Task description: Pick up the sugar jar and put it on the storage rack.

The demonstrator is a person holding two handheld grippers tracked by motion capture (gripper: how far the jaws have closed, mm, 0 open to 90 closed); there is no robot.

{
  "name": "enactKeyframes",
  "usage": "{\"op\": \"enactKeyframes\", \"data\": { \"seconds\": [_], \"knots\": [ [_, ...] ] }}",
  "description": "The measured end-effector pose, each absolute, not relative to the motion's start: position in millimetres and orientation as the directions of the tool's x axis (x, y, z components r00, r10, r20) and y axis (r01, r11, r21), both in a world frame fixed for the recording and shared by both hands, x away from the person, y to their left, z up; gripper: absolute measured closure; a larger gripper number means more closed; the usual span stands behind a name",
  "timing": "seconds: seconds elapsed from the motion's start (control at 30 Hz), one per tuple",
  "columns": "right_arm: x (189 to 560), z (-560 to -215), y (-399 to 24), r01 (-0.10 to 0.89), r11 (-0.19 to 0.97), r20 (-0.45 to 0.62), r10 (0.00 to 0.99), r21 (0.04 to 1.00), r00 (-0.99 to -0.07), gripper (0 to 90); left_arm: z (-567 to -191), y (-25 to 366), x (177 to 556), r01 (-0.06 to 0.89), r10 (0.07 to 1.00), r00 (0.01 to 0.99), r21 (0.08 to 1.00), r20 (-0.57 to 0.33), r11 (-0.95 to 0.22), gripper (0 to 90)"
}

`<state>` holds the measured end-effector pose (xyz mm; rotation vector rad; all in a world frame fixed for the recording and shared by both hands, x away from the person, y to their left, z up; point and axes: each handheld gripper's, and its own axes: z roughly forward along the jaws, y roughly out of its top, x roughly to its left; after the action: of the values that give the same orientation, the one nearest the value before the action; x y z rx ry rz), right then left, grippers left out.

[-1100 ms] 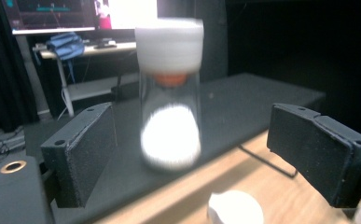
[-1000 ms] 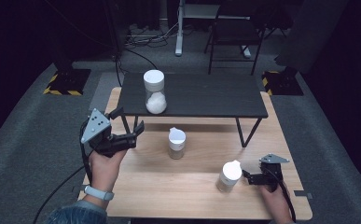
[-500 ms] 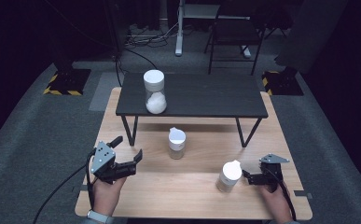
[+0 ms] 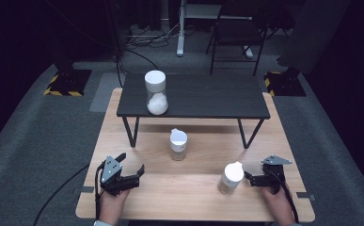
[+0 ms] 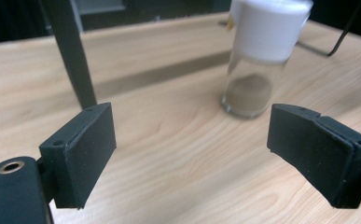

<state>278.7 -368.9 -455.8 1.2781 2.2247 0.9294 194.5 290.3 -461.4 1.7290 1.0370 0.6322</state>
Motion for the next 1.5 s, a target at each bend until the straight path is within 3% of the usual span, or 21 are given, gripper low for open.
{"op": "enactKeyframes", "data": {
  "seconds": [0.43, 0.87, 1.17, 1.5],
  "knots": [
    [279, -456, -369, 0.595, 0.357, -0.021, 0.868, 0.720, -0.496, 0.4, -478, 288, 213, 0.470, 0.869, 0.494, 0.852, -0.040, -0.229, 11.8],
    [279, -456, -369, 0.595, 0.358, -0.021, 0.868, 0.720, -0.496, 0.4, -461, 270, 239, 0.617, 0.878, 0.478, 0.725, -0.038, -0.305, 13.5],
    [279, -456, -369, 0.595, 0.357, -0.021, 0.868, 0.720, -0.496, 0.4, -458, 245, 238, 0.588, 0.855, 0.506, 0.682, 0.110, -0.436, 12.1],
    [279, -456, -369, 0.595, 0.357, -0.021, 0.868, 0.720, -0.496, 0.3, -458, 245, 238, 0.589, 0.858, 0.502, 0.683, 0.109, -0.431, 11.9]
  ]
}}
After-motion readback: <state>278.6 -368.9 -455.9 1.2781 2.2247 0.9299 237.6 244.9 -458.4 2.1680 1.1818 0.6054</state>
